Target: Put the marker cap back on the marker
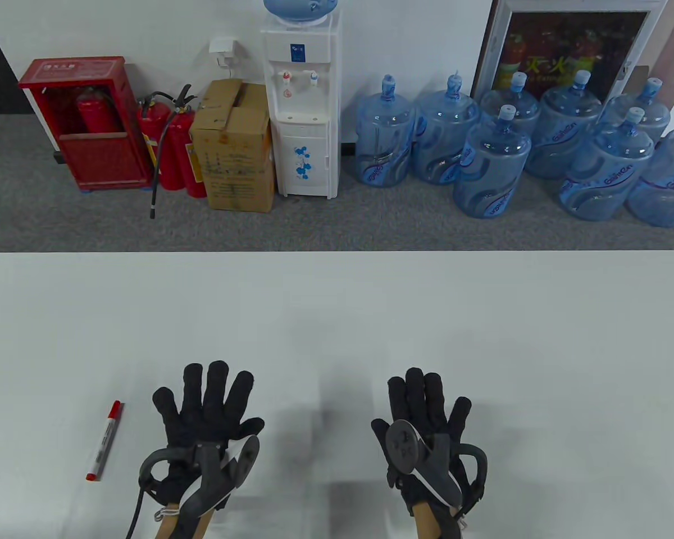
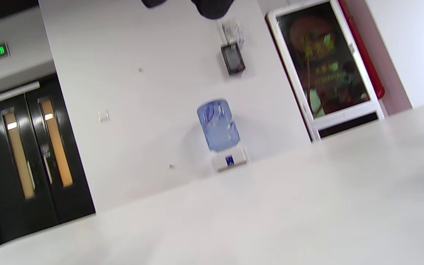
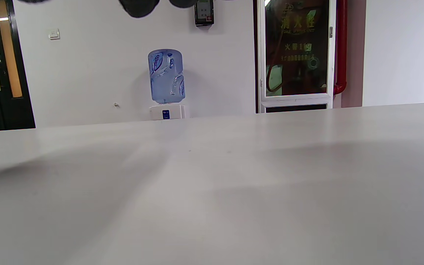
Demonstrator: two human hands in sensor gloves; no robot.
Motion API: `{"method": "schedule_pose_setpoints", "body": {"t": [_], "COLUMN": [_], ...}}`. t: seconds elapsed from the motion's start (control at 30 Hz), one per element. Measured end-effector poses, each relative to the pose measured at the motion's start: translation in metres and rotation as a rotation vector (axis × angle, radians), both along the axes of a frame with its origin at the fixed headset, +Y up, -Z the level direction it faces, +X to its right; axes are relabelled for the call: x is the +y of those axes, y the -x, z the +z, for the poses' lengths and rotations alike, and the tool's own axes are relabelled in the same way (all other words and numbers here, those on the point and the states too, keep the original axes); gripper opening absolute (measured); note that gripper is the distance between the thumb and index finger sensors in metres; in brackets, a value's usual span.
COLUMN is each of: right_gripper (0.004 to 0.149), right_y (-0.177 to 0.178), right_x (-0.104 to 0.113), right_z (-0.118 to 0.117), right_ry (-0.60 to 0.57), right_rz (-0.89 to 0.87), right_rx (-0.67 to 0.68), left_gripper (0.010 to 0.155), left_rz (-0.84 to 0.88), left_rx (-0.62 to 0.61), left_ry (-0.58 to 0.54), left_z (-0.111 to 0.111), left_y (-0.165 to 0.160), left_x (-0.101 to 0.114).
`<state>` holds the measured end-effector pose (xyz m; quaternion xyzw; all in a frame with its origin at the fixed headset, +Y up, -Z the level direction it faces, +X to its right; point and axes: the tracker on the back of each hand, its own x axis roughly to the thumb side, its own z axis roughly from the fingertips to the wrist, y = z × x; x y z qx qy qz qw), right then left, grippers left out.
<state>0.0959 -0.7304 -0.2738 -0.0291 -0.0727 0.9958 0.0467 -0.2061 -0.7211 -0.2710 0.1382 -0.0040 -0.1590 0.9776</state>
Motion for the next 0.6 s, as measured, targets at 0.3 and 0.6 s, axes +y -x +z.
{"method": "schedule_pose_setpoints", "body": {"t": [0.3,0.6], "right_gripper": [0.076,0.076], "right_y": [0.004,0.005], "right_x": [-0.002,-0.001], "right_z": [0.0,0.001], "right_ry": [0.017,0.018], "right_rz": [-0.003,-0.002], "right_rx": [0.015,0.019], "left_gripper": [0.079,0.078], "left_rz": [0.054,0.072], "left_rx": [0.061,0.081], "left_ry": [0.061,0.028], "left_z": [-0.008,-0.007], "left_y": [0.017,0.024], "left_x": [-0.011,-0.009]}}
